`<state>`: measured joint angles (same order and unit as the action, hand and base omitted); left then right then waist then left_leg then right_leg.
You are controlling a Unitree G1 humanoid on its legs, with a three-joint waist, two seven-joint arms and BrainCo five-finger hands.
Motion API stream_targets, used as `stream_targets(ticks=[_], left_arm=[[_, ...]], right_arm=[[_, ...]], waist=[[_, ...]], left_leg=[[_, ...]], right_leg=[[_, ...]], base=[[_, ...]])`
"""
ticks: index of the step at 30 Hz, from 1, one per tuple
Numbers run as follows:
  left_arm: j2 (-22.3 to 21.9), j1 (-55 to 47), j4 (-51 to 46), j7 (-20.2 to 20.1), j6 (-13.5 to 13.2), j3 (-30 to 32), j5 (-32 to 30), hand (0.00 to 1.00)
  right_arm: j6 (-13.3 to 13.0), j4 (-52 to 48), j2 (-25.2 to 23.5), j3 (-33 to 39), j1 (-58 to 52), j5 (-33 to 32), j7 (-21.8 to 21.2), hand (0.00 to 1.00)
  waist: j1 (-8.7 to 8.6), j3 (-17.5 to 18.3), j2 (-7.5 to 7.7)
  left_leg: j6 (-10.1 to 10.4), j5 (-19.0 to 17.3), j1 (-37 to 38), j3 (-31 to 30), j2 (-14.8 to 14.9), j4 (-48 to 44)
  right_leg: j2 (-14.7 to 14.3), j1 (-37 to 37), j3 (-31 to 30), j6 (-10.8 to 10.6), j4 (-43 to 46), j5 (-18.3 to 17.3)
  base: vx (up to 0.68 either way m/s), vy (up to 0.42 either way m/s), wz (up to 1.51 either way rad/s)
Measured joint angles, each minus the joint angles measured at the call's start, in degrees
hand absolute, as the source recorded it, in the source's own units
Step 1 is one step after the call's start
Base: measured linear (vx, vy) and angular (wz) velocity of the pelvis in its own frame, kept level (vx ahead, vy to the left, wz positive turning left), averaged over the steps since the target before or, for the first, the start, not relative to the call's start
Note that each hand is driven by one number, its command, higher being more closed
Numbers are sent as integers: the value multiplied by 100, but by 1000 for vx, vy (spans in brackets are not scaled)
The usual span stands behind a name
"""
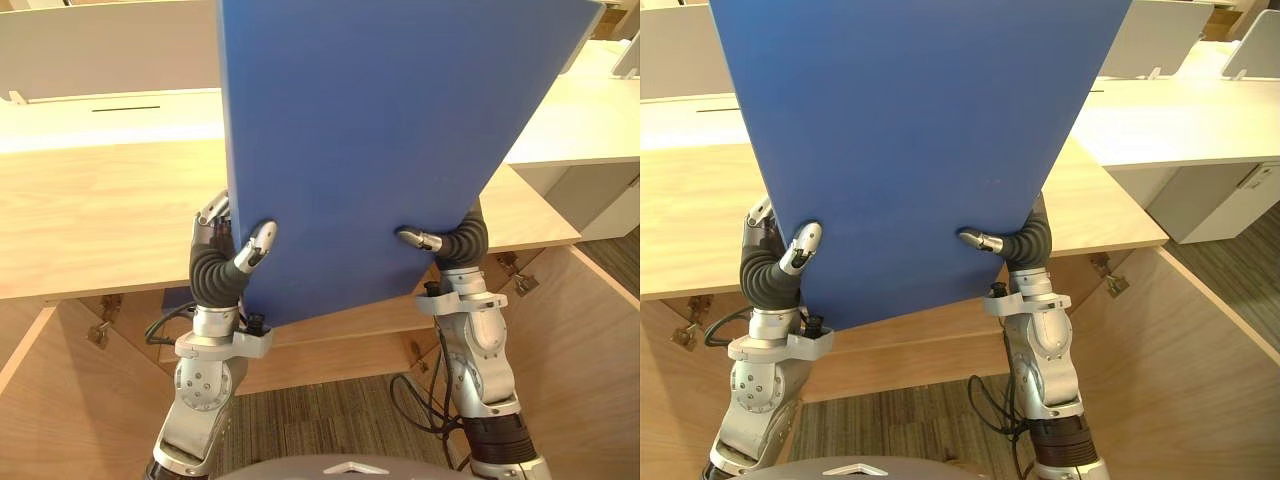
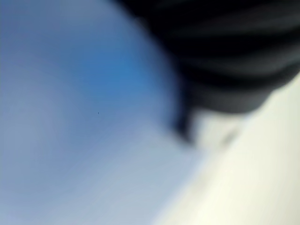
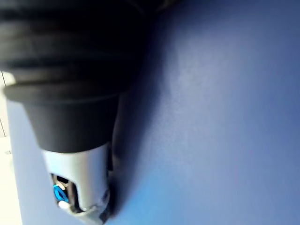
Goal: Walk over to the cabinet, pick up the folder, carry it to the office cabinet, place the folder inside the office cabinet, then close the office cabinet door
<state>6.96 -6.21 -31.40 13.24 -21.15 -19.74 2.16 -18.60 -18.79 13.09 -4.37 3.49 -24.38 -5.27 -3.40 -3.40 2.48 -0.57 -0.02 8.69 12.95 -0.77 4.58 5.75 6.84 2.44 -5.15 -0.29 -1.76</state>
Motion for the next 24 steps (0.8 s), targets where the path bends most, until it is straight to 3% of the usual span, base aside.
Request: stream_targets(ticks=[4,5,11,17,24], left_arm=[[35,-1,1,-94,0,55,-6,100],[47,-1,1,-112,0,105,-6,0],[79,-27,7,-206,0,118,-9,0],[-123,-327,78,-208,-2,495,-20,0],[-720,-1067,245,48,-13,1905,158,0]], right_arm=[[15,192,99,-36,0,62,-57,100],[24,199,105,-41,0,191,-48,100],[23,236,14,10,-6,258,53,100],[30,417,-496,11,-287,479,74,100],[72,415,-851,535,-678,962,406,100]], waist=[[0,3,6],[-3,3,6],[-5,3,5],[7,5,9],[65,7,24]], left_leg=[[-8,7,-1,-4,-3,0],[-4,15,-9,-10,-3,0],[-14,40,-28,-22,-8,2],[-11,79,-84,-55,-9,33],[-14,158,-153,-230,-23,35]], right_leg=[[2,1,3,1,2,1],[3,-5,8,3,2,2],[7,-29,18,4,15,4],[12,-84,50,4,53,4],[33,-72,222,3,69,3]], base=[[0,0,0],[0,0,0],[0,0,0],[0,0,1],[-20,-13,13]])
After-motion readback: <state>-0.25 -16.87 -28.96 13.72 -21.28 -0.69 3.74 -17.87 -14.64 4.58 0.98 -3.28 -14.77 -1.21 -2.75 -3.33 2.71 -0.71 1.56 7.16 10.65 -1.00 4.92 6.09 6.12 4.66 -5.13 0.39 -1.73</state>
